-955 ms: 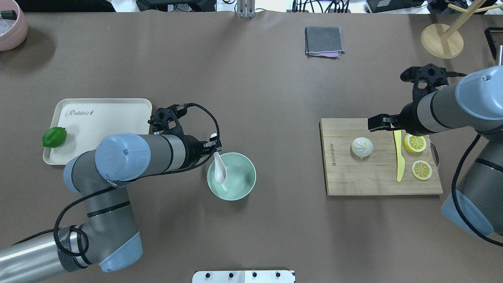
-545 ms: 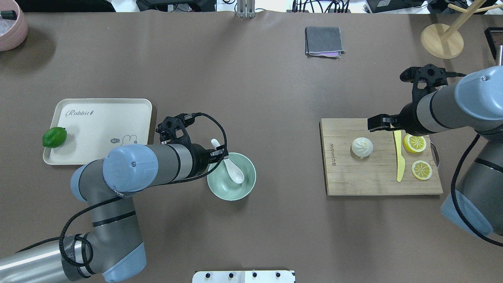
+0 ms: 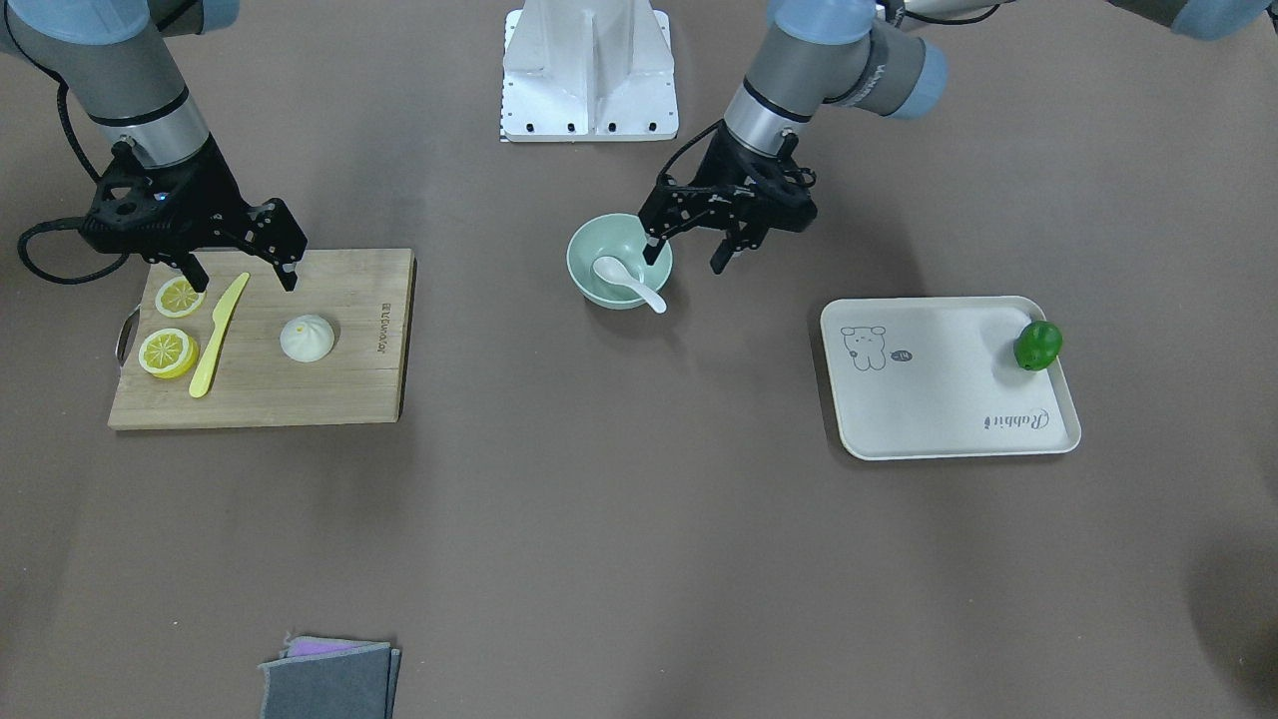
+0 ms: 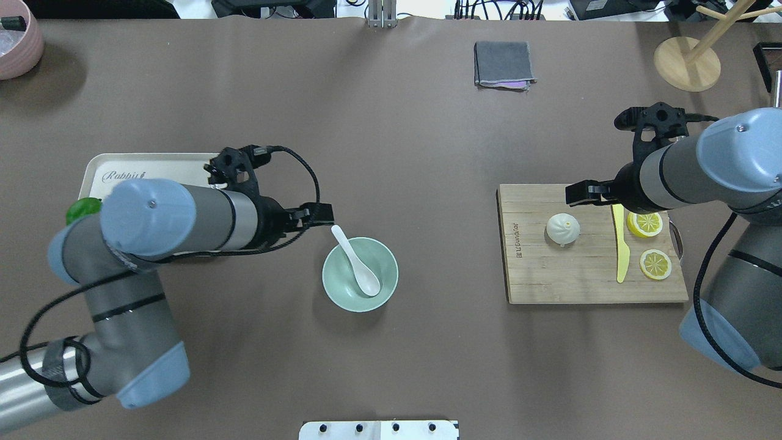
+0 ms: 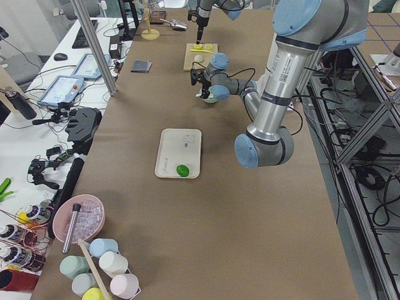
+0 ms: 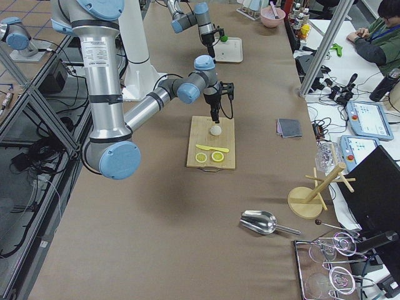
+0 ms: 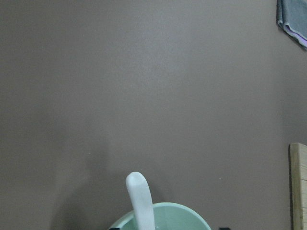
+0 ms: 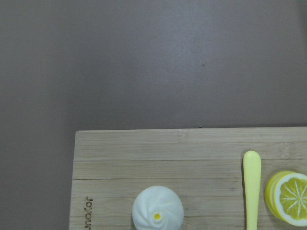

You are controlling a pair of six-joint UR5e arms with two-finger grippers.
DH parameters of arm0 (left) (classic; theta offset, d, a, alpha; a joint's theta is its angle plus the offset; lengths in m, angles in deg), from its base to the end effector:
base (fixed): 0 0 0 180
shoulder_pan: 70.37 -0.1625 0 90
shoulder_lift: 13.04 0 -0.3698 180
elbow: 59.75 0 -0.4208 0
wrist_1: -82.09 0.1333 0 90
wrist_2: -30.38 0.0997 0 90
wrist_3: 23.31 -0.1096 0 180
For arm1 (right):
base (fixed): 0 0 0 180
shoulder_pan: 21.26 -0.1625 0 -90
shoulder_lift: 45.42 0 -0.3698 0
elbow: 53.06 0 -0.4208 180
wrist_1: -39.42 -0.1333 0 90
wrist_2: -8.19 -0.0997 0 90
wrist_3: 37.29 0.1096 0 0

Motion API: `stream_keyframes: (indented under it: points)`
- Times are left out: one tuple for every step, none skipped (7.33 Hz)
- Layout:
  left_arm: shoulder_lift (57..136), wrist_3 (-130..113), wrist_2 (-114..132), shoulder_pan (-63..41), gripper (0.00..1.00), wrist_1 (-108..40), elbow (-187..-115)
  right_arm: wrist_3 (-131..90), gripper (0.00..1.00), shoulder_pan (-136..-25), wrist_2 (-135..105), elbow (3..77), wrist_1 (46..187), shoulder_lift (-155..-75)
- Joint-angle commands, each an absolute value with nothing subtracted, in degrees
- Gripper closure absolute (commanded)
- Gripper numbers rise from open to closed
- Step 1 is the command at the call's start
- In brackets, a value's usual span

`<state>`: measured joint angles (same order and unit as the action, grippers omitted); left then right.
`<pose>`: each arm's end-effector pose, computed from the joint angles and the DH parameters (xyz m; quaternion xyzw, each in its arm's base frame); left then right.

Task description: Put spoon and bun in bowl

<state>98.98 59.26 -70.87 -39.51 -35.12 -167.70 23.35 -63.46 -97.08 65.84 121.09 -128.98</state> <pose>0.4567 -0.4033 0.1848 0.1034 0.5469 -0.1152 0.8227 -0.3224 -0.4333 0.2942 0.1155 -0.3712 0.0538 0.9198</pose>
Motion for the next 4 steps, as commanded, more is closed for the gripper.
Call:
stream_keyframes:
  points:
    - [90.1,45.0,-82.5,-27.5,0.02,-32.7,-170.1,23.4,0.01,-60.5,-92.3,63.3,121.2,-127.7]
    - [86.2,34.9,-87.5,-21.6,0.02,-32.9,-170.0,23.8,0.01,-58.7,-90.1,60.7,121.2,-127.2]
    - [83.7,27.5,-91.8,-16.6,0.02,-32.9,-169.5,24.3,0.02,-56.8,-87.8,59.2,121.1,-127.1]
    - [82.1,25.0,-93.7,-14.1,0.02,-33.0,-169.5,25.9,0.05,-54.6,-85.5,58.0,121.1,-126.7]
